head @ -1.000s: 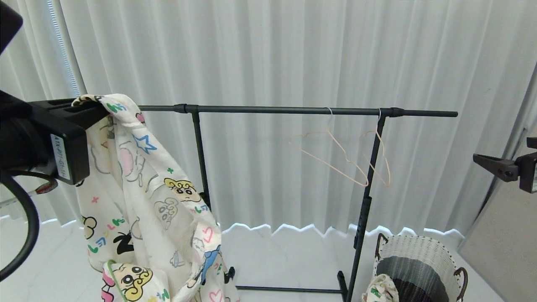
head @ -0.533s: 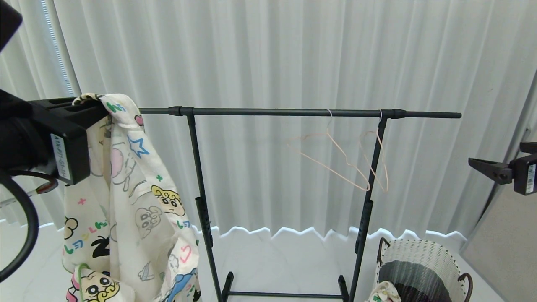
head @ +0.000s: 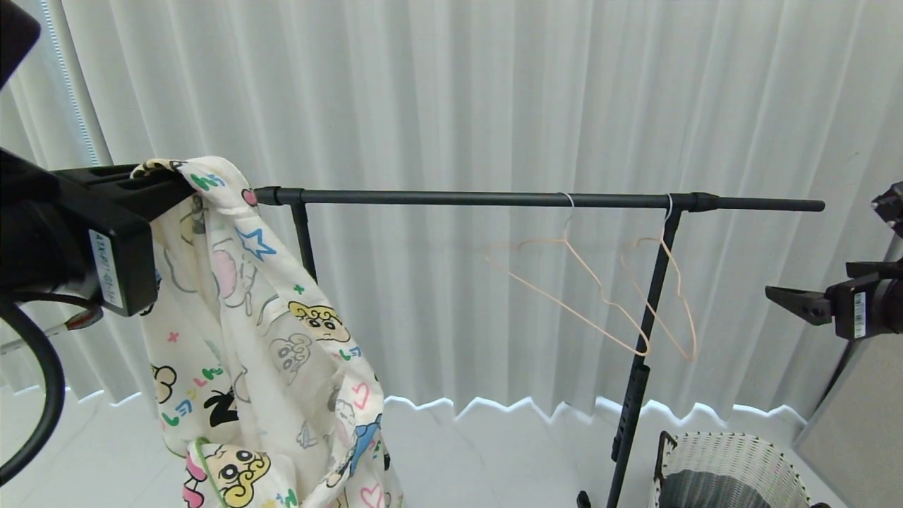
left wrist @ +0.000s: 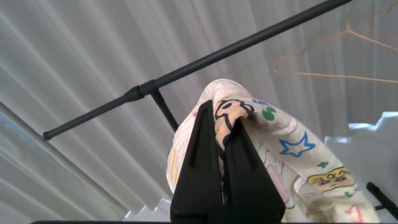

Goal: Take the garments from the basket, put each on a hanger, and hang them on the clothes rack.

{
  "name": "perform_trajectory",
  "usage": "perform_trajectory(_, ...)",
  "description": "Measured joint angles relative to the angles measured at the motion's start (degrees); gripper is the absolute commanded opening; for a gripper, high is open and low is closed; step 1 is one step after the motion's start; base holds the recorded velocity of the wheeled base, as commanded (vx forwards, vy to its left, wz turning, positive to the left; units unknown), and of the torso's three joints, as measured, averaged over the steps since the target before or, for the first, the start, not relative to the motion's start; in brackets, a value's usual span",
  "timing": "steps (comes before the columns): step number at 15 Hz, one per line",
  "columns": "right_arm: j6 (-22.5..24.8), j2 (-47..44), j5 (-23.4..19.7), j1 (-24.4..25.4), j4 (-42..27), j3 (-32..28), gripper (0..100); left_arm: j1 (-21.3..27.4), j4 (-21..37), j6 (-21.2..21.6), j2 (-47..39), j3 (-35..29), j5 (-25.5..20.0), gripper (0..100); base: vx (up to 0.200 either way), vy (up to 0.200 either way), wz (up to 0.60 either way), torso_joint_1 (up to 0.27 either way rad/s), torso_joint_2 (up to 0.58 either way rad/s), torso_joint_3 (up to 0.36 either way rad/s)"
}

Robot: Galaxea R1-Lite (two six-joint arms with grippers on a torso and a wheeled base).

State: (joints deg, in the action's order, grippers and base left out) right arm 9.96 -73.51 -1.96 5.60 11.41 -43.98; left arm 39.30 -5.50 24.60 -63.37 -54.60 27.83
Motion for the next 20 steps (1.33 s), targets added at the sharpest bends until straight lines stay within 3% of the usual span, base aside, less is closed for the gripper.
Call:
perform_trajectory(4, -6.68, -4.22, 0.55, 1.34, 0.0, -0.04, 100, 0.09, 0.04, -0.02, -0.05, 0.41, -0.02, 0, 0.2, 0.0, 0.0, 0.006, 0.0, -0.002)
perform_trajectory(6, -9.17, -6.34, 1.61, 2.74, 0.05, -0.17, 100, 0.06, 0.04, -0.02, -0.02, 1.24, -0.06, 0, 0.0, 0.0, 0.0, 0.0, 0.0, 0.0)
perform_trajectory(11, -17.76, -15.91, 9.65, 6.97, 0.0, -3.56, 100, 0.09, -0.02, -0.13, 0.0, 1.82, -0.09, 0, 0.0, 0.0, 0.0, 0.0, 0.0, 0.0)
perform_trajectory(15, -19.57, -25.53, 16.35, 8.05, -1.91, -11.53, 100, 0.05, -0.02, -0.3, -0.06, 2.57, -0.09, 0, 0.0, 0.0, 0.0, 0.0, 0.0, 0.0)
perform_trajectory(18, -19.79, -29.96, 16.87, 8.57, -9.74, -17.81, 100, 0.09, 0.0, -0.41, -0.11, 3.36, -0.16, 0, 0.0, 0.0, 0.0, 0.0, 0.0, 0.0)
perform_trajectory(20, -21.13, -31.67, 16.9, 9.06, -11.31, -19.76, 100, 0.06, -0.02, -0.44, -0.22, 3.5, -0.16, 0, 0.0, 0.0, 0.0, 0.0, 0.0, 0.0)
